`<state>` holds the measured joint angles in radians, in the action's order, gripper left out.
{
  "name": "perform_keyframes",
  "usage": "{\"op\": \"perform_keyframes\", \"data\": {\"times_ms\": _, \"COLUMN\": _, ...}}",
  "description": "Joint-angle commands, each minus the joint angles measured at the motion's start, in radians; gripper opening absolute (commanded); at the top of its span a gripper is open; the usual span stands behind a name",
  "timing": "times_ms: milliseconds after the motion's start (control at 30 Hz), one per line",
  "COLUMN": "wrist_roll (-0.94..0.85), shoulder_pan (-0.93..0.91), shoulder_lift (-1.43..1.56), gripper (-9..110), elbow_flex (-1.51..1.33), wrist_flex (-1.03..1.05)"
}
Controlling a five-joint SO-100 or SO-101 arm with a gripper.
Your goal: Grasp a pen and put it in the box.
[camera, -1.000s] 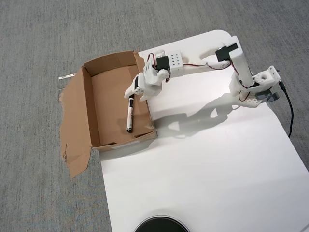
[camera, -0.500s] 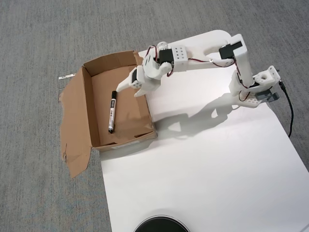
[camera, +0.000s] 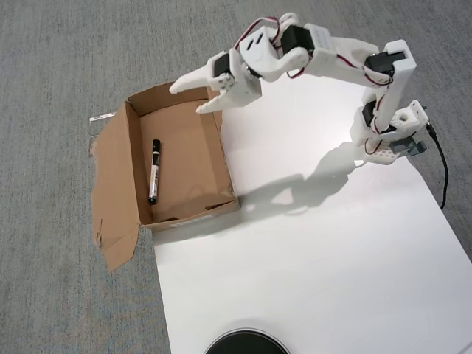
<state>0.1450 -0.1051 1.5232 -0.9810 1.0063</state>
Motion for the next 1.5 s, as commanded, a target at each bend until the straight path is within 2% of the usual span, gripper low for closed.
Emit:
{"op": "perform_keyframes", "data": {"times_ms": 0, "wrist_roll": -0.005, "shoulder_pan": 0.001, "shoulder_lift": 0.112, "gripper": 25, "elbow_flex": 0.021, "wrist_flex": 0.003}}
{"op": "perform_keyframes", "data": {"times_ms": 567, "wrist_roll": -0.005, "shoulder_pan": 0.001, "shoulder_lift": 0.367, "gripper": 25, "elbow_flex": 0.019, "wrist_flex": 0.012}}
{"op": "perform_keyframes", "data": {"times_ms": 933, "wrist_roll": -0.005, "shoulder_pan": 0.001, "shoulder_lift": 0.509, "gripper": 25, "elbow_flex": 0.019, "wrist_flex": 0.268}}
{"op": "perform_keyframes", "data": {"times_ms": 1200, "wrist_roll": -0.005, "shoulder_pan": 0.001, "shoulder_lift": 0.667, "gripper": 25, "elbow_flex": 0.016, "wrist_flex": 0.314}}
{"op": "perform_keyframes", "data": {"times_ms": 1467, "wrist_roll": -0.004, "shoulder_pan": 0.001, "shoulder_lift": 0.87, "gripper": 25, "elbow_flex": -0.182, "wrist_flex": 0.313}}
